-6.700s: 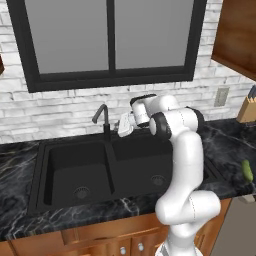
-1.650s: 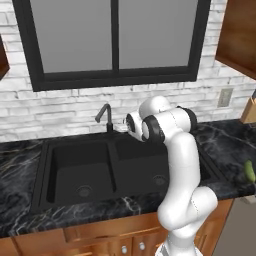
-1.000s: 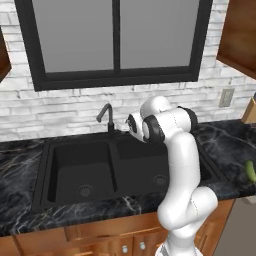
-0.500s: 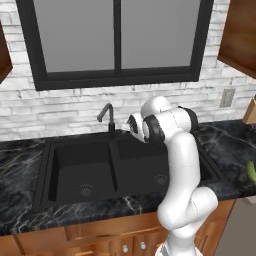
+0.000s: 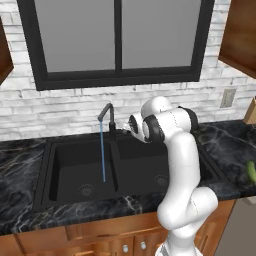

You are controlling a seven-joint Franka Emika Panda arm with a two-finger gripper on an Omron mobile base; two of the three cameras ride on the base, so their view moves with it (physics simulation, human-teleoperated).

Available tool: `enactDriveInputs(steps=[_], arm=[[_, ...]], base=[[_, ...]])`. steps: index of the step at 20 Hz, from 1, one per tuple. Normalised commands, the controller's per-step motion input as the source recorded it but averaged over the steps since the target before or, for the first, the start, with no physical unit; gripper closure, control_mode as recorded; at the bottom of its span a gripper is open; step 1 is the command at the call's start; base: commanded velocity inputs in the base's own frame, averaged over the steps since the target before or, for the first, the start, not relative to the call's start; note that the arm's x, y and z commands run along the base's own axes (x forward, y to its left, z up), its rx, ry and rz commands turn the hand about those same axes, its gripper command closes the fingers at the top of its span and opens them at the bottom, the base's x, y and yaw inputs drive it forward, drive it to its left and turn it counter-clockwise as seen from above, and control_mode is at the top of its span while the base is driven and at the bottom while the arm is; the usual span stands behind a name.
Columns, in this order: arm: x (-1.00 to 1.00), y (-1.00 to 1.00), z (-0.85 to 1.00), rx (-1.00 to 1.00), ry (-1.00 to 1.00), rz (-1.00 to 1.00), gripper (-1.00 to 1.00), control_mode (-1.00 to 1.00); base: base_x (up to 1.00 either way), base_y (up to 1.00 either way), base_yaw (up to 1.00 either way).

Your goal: Turn on the sink faucet. Then move the cucumber from the counter to the sink. Turn off the sink. Move the vegetable from the sink to the pot next to the stove. Finally move the pot to the rear left burner.

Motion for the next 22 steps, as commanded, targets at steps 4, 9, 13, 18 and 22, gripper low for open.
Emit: enactDriveInputs(steps=[4, 9, 13, 18, 22], arm=[[-0.08, -0.20, -0.03, 0.04, 0.00, -0.04, -1.00, -1.00], [-0.24, -0.04, 0.12, 0.01, 0.00, -0.02, -1.00, -1.00], [-0.27, 0.00, 0.23, 0.00, 0.00, 0.00, -1.00, -1.00], [-0.29, 0.01, 0.24, 0.00, 0.01, -0.02, -1.00, -1.00], [-0.32, 0.05, 0.31, 0.00, 0.00, -0.02, -1.00, -1.00]], base=[[0.00, 0.00, 0.00], [0.00, 0.00, 0.00], [0.00, 0.00, 0.00], [0.00, 0.00, 0.00], [0.00, 0.00, 0.00]])
